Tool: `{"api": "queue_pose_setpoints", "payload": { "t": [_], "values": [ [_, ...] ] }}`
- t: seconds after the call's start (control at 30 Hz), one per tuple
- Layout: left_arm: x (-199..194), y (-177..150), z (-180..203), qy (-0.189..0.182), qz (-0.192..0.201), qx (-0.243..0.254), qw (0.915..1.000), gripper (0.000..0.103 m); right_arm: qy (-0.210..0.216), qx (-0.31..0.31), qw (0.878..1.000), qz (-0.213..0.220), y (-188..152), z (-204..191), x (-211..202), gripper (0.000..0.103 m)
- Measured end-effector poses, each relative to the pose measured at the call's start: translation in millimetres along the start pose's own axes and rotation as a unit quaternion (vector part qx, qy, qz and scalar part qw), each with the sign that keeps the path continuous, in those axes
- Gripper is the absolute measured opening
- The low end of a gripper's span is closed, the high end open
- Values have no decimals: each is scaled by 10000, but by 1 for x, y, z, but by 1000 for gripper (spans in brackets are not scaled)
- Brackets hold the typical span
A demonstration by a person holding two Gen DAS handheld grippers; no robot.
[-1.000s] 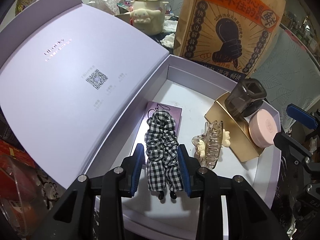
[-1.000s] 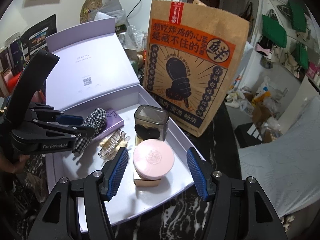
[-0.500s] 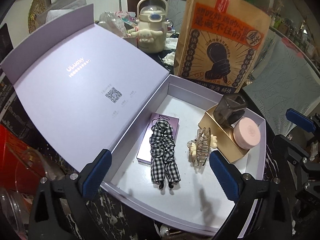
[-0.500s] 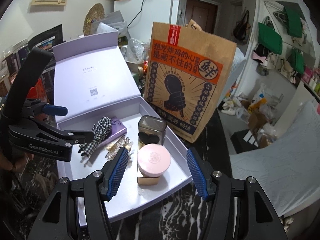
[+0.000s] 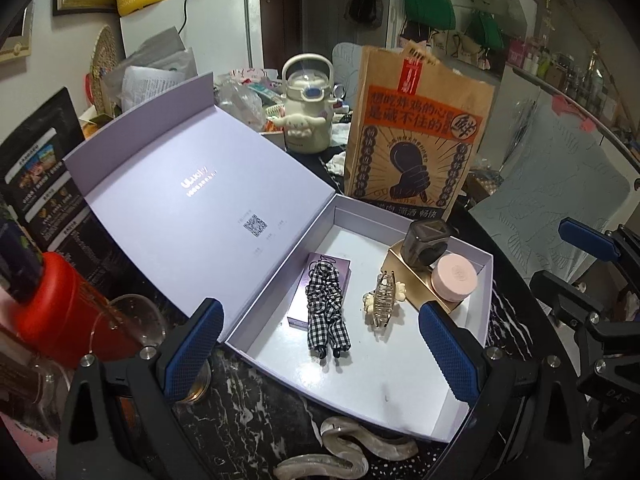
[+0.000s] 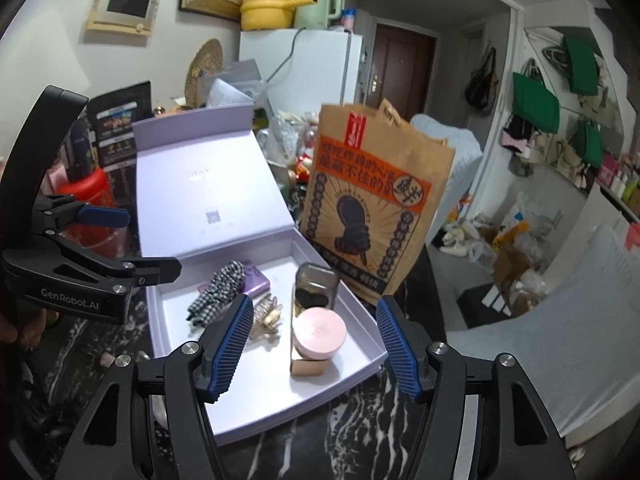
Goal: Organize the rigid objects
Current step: 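Open both tools and withdraw them from the gift box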
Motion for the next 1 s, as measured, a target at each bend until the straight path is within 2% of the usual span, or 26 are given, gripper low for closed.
{"api": "queue_pose_setpoints", "payload": {
  "t": [0.1,0.2,0.5,0.73,0.83,1.0],
  "values": [
    [-21,0,-2,38,136,57,9999,100,21,-8,9999,132,3,-4,-13,69],
    [-36,-2,-1,60,233,102,9997,100,34,-8,9997,236,4,-8,-25,75],
    [-82,-13,8,89,630,314,9975,100,37,-27,9982,594,1,-18,-66,78],
    [-118,-29,19,205,957,627,9932,100,57,22,9977,674,-8,-25,-91,80],
    [-125,-37,23,244,965,661,9928,100,75,1,9975,698,-15,-30,-100,81],
    [-129,-50,25,77,858,578,9946,100,154,45,9977,664,-28,-37,-108,81]
  ]
}}
Point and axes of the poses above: each gripper's, at about its wrist camera, not at the fingertips, and x roughly the way its jaws point, z to its right, y to its top, the point moved 2 cm from there along x, roughly the way its jaws point, and after that the axes turned 2 degrees about z, right-handed, at the moved point
